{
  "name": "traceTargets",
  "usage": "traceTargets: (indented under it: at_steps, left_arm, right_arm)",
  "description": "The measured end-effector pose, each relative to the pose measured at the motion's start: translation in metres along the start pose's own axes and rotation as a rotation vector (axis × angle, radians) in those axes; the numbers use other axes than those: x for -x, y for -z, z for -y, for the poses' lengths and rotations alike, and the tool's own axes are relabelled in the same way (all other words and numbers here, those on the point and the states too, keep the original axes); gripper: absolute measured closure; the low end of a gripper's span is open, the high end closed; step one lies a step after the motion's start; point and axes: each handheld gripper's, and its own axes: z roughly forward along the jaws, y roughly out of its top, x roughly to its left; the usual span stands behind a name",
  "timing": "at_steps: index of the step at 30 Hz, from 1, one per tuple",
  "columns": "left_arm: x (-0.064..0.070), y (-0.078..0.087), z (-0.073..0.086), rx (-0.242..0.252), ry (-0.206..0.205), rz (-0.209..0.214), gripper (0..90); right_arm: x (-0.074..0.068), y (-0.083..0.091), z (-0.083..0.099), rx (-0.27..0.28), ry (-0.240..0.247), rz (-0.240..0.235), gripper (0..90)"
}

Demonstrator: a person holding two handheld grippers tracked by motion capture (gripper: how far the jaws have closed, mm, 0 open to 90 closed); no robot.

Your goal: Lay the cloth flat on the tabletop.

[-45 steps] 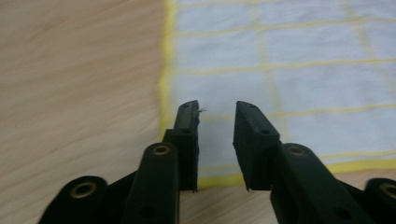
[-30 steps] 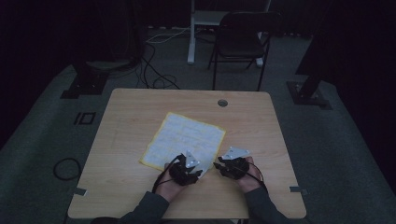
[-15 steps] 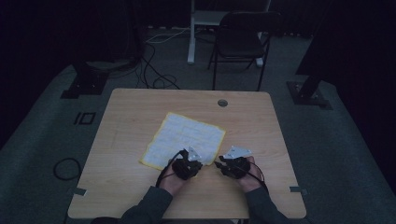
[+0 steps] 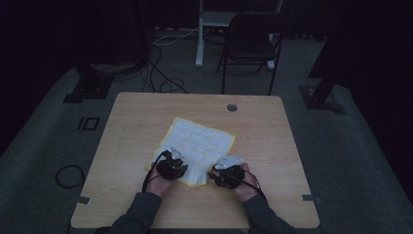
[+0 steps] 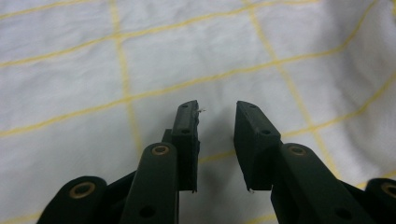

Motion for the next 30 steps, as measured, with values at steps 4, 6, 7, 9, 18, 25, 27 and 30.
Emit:
traceTargets:
  at_steps: [4, 6, 7, 9, 18, 25, 27, 30]
  left_arm:
    - [-0.010, 0.008, 0.006, 0.011, 0.013, -0.037, 69.0]
    - [-0.018, 0.012, 0.010, 0.024, 0.037, -0.056, 68.4]
    - [-0.022, 0.014, 0.011, 0.022, 0.044, -0.063, 68.2]
    - [-0.029, 0.016, 0.014, 0.021, 0.058, -0.081, 68.1]
    - [-0.039, 0.015, 0.021, 0.001, 0.070, -0.096, 67.8]
    - [-0.039, 0.015, 0.020, -0.006, 0.072, -0.094, 68.3]
    - [-0.038, 0.015, 0.020, -0.006, 0.074, -0.093, 68.9]
    - [-0.038, 0.015, 0.021, -0.006, 0.072, -0.094, 69.3]
  right_arm:
    - [-0.004, -0.010, -0.003, -0.003, 0.002, -0.016, 65.5]
    - [-0.006, -0.011, -0.005, 0.009, -0.003, -0.011, 63.7]
    - [-0.006, -0.011, -0.006, 0.013, -0.007, -0.010, 63.1]
    - [-0.006, -0.013, -0.009, 0.015, -0.007, -0.003, 61.4]
    - [-0.002, -0.026, -0.016, 0.027, -0.056, -0.027, 58.1]
    - [-0.005, -0.039, -0.022, -0.029, -0.036, -0.044, 80.5]
    - [-0.005, -0.036, -0.023, -0.032, -0.026, -0.039, 87.0]
    - [-0.004, -0.031, -0.021, -0.028, -0.018, -0.041, 88.5]
